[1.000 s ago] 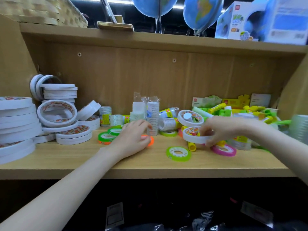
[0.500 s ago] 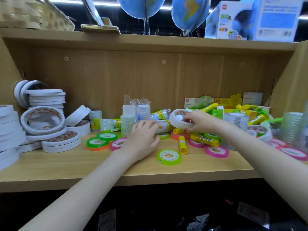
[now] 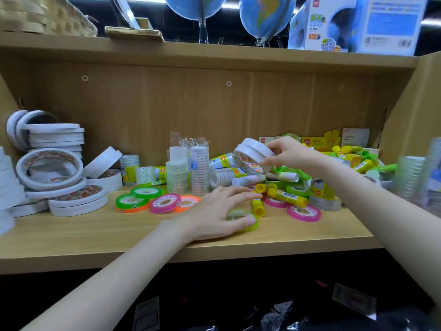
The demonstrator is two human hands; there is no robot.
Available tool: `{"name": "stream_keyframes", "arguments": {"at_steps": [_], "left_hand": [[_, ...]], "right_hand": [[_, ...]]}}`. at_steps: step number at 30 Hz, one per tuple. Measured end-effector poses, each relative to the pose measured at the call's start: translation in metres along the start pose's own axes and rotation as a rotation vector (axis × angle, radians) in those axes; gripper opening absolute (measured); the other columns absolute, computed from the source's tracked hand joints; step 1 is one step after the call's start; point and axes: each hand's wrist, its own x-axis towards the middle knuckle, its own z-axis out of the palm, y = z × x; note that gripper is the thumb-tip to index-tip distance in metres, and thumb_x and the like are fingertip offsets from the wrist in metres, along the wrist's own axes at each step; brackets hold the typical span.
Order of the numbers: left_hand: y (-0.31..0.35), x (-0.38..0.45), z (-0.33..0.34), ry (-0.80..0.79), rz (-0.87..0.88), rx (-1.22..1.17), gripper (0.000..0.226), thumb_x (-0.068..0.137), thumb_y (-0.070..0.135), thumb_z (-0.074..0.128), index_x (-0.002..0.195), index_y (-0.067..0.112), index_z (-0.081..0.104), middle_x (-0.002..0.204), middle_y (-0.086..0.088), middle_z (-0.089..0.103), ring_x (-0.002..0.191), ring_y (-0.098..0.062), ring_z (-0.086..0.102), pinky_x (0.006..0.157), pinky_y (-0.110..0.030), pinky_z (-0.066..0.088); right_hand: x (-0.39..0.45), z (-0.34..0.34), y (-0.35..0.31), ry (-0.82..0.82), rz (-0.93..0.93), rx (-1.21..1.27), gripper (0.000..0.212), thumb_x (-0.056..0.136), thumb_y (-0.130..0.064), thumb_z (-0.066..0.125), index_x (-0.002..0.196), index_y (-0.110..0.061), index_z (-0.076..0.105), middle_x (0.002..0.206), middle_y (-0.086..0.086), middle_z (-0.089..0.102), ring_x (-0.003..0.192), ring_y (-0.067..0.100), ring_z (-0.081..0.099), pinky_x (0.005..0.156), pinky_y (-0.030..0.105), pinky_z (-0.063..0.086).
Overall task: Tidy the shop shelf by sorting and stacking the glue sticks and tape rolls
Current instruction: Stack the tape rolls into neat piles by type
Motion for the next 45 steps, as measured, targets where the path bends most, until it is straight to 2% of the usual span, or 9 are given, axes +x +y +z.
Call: {"name": "stream_keyframes", "arguments": {"at_steps": [8,13,18,27,29,34,36,39,45], "left_hand": [[-0.006,0.008,0.003,0.002,-0.088,0.117,0.041,0.094,0.048,0.041,0.134,0.039,0.044,0.14,0.011,0.041,0.13,-0.012,0.028,0.109,-0.037,0.025],[-0.016,-0.002,-0.003,0.074,-0.122,0.09,0.035,0.097,0.04,0.041,0.128,0.03,0.053,0.134,0.007,0.047,0.125,-0.014,0.039,0.106,-0.037,0.03],[-0.037,-0.048,-0.03,0.312,-0.195,0.148,0.057,0.078,0.05,0.028,0.107,0.019,0.066,0.111,0.001,0.06,0.106,-0.018,0.055,0.091,-0.039,0.043],[-0.083,-0.168,-0.078,0.486,-0.645,0.452,0.024,0.083,0.026,0.051,0.092,0.013,0.068,0.104,-0.005,0.063,0.099,-0.034,0.056,0.081,-0.047,0.047],[-0.094,-0.185,-0.08,0.489,-0.679,0.509,0.04,0.078,0.033,0.04,0.091,0.009,0.068,0.103,-0.012,0.063,0.093,-0.039,0.057,0.077,-0.047,0.049],[-0.101,-0.191,-0.091,0.349,-0.824,0.497,0.044,0.09,0.031,0.043,0.128,0.01,0.049,0.145,-0.014,0.032,0.133,-0.031,0.026,0.108,-0.043,0.028],[-0.106,-0.188,-0.092,0.355,-0.788,0.588,0.045,0.087,0.03,0.04,0.123,0.007,0.053,0.135,-0.015,0.045,0.122,-0.036,0.038,0.096,-0.046,0.042],[-0.12,-0.186,-0.095,0.393,-0.751,0.708,0.047,0.071,0.029,0.031,0.091,0.003,0.065,0.09,-0.014,0.065,0.081,-0.038,0.057,0.055,-0.04,0.053],[-0.127,-0.175,-0.099,0.434,-0.679,0.872,0.045,0.065,0.024,0.031,0.088,0.009,0.066,0.089,-0.009,0.065,0.086,-0.032,0.059,0.071,-0.036,0.044]], "right_hand": [[-0.014,-0.013,-0.006,0.012,-0.062,-0.085,0.02,0.081,-0.017,0.071,0.094,-0.003,0.066,0.084,0.018,0.061,0.078,0.018,0.053,0.072,0.031,0.041],[-0.024,-0.005,-0.018,0.018,-0.208,-0.288,0.012,0.081,-0.017,0.069,0.08,-0.022,0.058,0.071,-0.006,0.051,0.073,0.015,0.045,0.064,0.027,0.035],[-0.029,0.016,-0.041,0.12,-0.394,-0.341,0.018,0.079,-0.011,0.069,0.093,0.001,0.066,0.078,0.018,0.061,0.076,0.029,0.051,0.069,0.032,0.035],[0.02,0.106,-0.126,-0.013,-0.611,-0.229,0.019,0.081,-0.013,0.068,0.098,-0.003,0.066,0.08,0.007,0.058,0.079,0.021,0.048,0.071,0.032,0.034],[0.036,0.128,-0.15,-0.013,-0.629,-0.21,0.021,0.082,-0.012,0.067,0.099,0.0,0.065,0.08,0.011,0.06,0.082,0.026,0.052,0.072,0.032,0.033],[0.077,0.174,-0.207,0.052,-0.703,-0.203,0.026,0.084,-0.01,0.062,0.109,-0.001,0.062,0.1,0.014,0.064,0.099,0.027,0.042,0.076,0.023,0.027],[0.09,0.188,-0.22,0.02,-0.733,-0.247,0.022,0.084,-0.008,0.06,0.105,-0.001,0.061,0.1,0.014,0.062,0.098,0.024,0.038,0.079,0.022,0.03],[0.11,0.191,-0.226,0.009,-0.702,-0.393,0.02,0.084,-0.006,0.055,0.103,-0.006,0.06,0.096,0.015,0.057,0.105,0.026,0.04,0.084,0.037,0.04],[0.132,0.171,-0.206,-0.025,-0.646,-0.661,0.034,0.086,-0.006,0.049,0.12,-0.012,0.049,0.106,0.011,0.056,0.104,0.026,0.036,0.083,0.043,0.043]]}}
